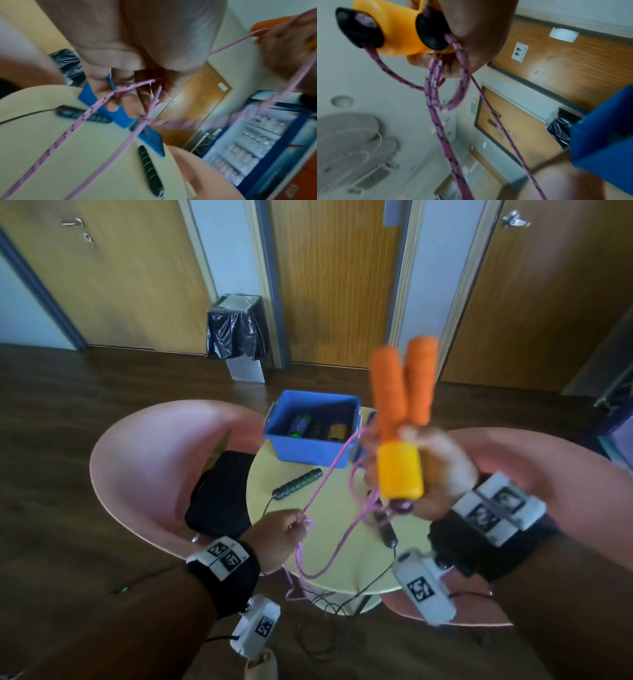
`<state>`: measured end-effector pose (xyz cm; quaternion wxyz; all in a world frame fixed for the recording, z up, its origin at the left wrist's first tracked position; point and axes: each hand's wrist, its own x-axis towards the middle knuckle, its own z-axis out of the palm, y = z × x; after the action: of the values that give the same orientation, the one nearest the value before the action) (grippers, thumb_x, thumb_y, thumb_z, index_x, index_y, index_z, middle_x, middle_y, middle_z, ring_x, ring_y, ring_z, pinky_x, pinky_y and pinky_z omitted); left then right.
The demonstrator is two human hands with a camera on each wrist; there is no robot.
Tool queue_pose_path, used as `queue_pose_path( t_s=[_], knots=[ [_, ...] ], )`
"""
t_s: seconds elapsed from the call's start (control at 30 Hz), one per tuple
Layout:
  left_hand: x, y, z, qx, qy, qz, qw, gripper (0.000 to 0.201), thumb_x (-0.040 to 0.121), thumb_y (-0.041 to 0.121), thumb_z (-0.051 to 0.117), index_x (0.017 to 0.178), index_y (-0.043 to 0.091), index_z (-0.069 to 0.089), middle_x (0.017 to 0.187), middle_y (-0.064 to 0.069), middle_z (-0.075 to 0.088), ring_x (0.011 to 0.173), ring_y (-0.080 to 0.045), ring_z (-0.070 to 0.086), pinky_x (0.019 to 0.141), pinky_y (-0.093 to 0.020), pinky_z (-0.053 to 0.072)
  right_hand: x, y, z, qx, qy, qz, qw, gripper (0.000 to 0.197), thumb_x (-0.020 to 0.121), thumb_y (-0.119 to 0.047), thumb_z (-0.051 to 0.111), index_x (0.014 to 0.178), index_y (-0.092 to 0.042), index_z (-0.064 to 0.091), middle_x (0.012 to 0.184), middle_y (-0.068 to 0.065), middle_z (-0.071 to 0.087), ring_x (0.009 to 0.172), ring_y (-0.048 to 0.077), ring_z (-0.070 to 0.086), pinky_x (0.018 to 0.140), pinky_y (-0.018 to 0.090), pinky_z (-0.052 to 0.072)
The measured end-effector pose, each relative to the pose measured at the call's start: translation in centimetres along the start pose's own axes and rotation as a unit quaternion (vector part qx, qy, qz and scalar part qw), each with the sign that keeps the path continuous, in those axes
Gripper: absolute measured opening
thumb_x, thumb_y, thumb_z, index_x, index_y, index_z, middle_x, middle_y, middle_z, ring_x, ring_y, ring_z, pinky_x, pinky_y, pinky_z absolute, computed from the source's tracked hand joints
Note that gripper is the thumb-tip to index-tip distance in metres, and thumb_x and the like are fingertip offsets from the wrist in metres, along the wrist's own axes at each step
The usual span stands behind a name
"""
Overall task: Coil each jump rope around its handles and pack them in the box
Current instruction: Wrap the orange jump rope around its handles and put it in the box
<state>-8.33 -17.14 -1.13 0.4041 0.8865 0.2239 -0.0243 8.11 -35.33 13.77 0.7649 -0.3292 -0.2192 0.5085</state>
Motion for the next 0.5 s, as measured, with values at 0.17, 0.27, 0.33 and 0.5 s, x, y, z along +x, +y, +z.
queue_pose_path(
  t_s=[0.17,0.27,0.33,0.5],
  knots=[
    [-1.1,-1.3,1.1,-0.11,0.023,-0.071,0.991,0.027,0.085,0.053,0.047,0.074,0.03,0.056,0.067,0.003,0.057,0.066,-0.014,0.056,0.081,-0.043,0.051,0.4,-2.8,0.6,0.009,-0.022,-0.076,0.997,0.066,0.041,-0.024,0.097,0.096,-0.002,0.067,0.092,0.022,0.064,0.08,0.035,0.072,0.06,0.036,0.058],
    [-0.5,2.8,-1.1,-0.168,0.055,-0.027,0.984,0.029,0.094,0.044,0.044,0.074,0.027,0.055,0.064,0.001,0.058,0.059,-0.016,0.055,0.068,-0.042,0.048,0.9,0.7,-0.3,-0.129,0.053,0.007,0.99,0.07,0.042,-0.013,0.094,0.102,0.002,0.061,0.087,0.02,0.067,0.086,0.039,0.072,0.065,0.043,0.06],
    [-0.1,6.2,-2.9,-0.22,0.086,0.039,0.971,0.029,0.097,0.04,0.044,0.076,0.025,0.057,0.071,-0.005,0.062,0.061,-0.019,0.057,0.063,-0.034,0.049,1.5,3.4,-0.9,-0.198,0.109,0.032,0.974,0.043,0.057,-0.006,0.079,0.097,-0.001,0.064,0.082,0.013,0.072,0.095,0.043,0.068,0.08,0.051,0.058],
    [0.9,12.6,-7.2,-0.25,0.166,0.131,0.945,0.03,0.104,0.026,0.04,0.078,0.02,0.053,0.068,-0.01,0.059,0.054,-0.018,0.058,0.062,-0.035,0.05,1.7,6.0,-0.7,-0.125,0.156,0.055,0.978,0.051,0.057,-0.017,0.077,0.104,0.0,0.067,0.094,0.019,0.07,0.088,0.039,0.068,0.082,0.049,0.055]
  ],
)
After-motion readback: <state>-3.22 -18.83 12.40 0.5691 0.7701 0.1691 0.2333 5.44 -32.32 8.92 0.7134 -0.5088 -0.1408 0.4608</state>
